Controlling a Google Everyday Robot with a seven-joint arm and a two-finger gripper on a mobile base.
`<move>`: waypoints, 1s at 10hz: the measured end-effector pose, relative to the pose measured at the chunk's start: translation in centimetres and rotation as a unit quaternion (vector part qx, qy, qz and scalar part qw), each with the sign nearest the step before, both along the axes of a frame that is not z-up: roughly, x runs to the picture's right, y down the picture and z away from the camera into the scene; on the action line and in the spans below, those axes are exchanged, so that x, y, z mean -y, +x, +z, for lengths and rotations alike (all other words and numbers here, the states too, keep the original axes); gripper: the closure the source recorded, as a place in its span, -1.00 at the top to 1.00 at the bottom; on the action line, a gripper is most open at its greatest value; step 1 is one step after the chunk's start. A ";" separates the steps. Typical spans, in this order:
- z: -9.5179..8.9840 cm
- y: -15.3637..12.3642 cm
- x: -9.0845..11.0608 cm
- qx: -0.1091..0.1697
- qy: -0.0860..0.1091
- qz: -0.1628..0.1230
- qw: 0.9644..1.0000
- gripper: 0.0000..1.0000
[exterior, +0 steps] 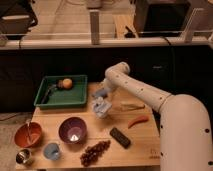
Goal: Place sponge in metal cup
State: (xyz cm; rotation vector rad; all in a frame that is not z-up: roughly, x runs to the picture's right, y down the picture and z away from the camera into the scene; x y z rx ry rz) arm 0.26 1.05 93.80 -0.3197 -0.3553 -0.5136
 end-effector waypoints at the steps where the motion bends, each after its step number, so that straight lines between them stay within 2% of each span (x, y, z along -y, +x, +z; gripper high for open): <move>1: 0.4 -0.1 0.0 0.001 0.000 -0.004 1.000 0.60; 6: 2.6 -0.7 -0.3 0.000 -0.006 -0.030 1.000 0.60; 10: 3.9 -1.4 -0.8 0.003 -0.013 -0.039 0.999 0.60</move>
